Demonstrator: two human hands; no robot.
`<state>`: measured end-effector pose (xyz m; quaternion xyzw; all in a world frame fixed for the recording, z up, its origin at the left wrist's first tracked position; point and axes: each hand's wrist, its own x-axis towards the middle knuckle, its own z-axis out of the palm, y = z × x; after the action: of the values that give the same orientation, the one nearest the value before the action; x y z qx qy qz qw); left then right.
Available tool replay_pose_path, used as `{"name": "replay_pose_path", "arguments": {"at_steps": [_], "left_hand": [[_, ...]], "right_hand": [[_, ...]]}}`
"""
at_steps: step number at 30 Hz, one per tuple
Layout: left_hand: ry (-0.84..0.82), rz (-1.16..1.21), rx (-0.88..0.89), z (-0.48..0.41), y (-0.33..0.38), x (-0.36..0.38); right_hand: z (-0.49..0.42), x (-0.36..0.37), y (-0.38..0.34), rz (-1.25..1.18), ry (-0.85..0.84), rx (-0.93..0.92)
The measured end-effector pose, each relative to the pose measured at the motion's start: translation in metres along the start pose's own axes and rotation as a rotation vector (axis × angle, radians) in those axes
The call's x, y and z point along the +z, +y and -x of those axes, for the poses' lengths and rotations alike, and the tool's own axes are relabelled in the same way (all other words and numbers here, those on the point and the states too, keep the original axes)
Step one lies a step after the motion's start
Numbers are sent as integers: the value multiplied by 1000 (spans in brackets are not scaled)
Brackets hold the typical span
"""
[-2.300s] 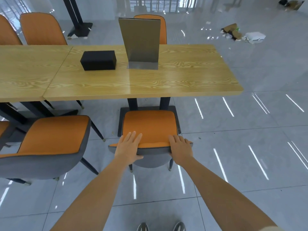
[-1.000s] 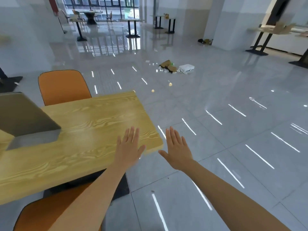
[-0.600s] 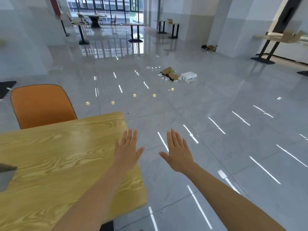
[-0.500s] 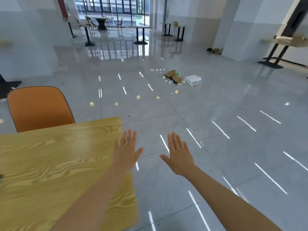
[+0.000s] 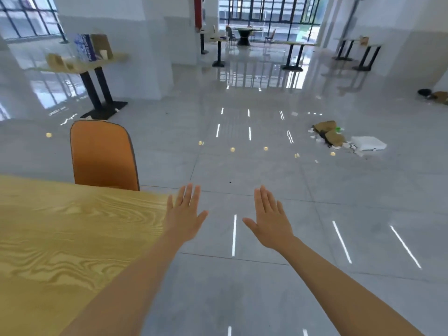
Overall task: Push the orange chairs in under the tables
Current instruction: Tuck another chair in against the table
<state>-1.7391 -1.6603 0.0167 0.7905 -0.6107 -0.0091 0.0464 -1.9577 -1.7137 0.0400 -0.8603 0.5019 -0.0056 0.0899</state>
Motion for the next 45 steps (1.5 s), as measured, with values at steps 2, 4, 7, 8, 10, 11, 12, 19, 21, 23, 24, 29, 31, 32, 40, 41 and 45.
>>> {"name": "replay_pose_path", "arguments": {"at_steps": [2,4,7,8,10,11,12,19,21,23,24,29,31,32,40,41,45], "left_hand": [[1,-23,-38,-34,0,7],[6,-25,-65,-74,-3,16],[10,-8,-103,-140,-14,25],[18,-5,-121,-163,-20,25],[28,5,-170,-208,-35,20],[31,1,-199,-230,-43,17],[32,-5,-225,-251,-51,13],[31,-42,-374,-373,-100,1],[28,-55,-440,-405,-119,5],[29,-50,-509,-437,-141,9],[33,-47,-540,-453,-153,11],[80,-57,-736,-533,-216,9],[96,-51,-821,-560,-242,1],[101,-54,-854,-572,-255,-3],[172,-113,-1109,-639,-388,-9],[172,-130,-1128,-648,-409,-8],[195,-122,-1177,-689,-498,-12]], "right_hand": [[-41,2,11,0,-14,-44],[-89,3,22,16,-8,-84],[-170,0,33,32,12,-144],[-199,-3,34,29,14,-163],[-256,-13,32,21,0,-196],[-284,-18,30,19,-8,-215],[-311,-23,26,15,-16,-237],[-483,-40,-4,-27,-56,-371],[-532,-40,-20,-44,-70,-415],[-582,-39,-39,-54,-77,-481],[-608,-38,-50,-56,-74,-521],[-732,-41,-105,-24,-105,-733],[-782,-47,-130,2,-120,-807],[-805,-50,-145,5,-123,-841],[-940,-39,-286,-26,-186,-1076],[-955,-34,-305,-24,-188,-1099],[-1018,-20,-389,1,-189,-1171]]}}
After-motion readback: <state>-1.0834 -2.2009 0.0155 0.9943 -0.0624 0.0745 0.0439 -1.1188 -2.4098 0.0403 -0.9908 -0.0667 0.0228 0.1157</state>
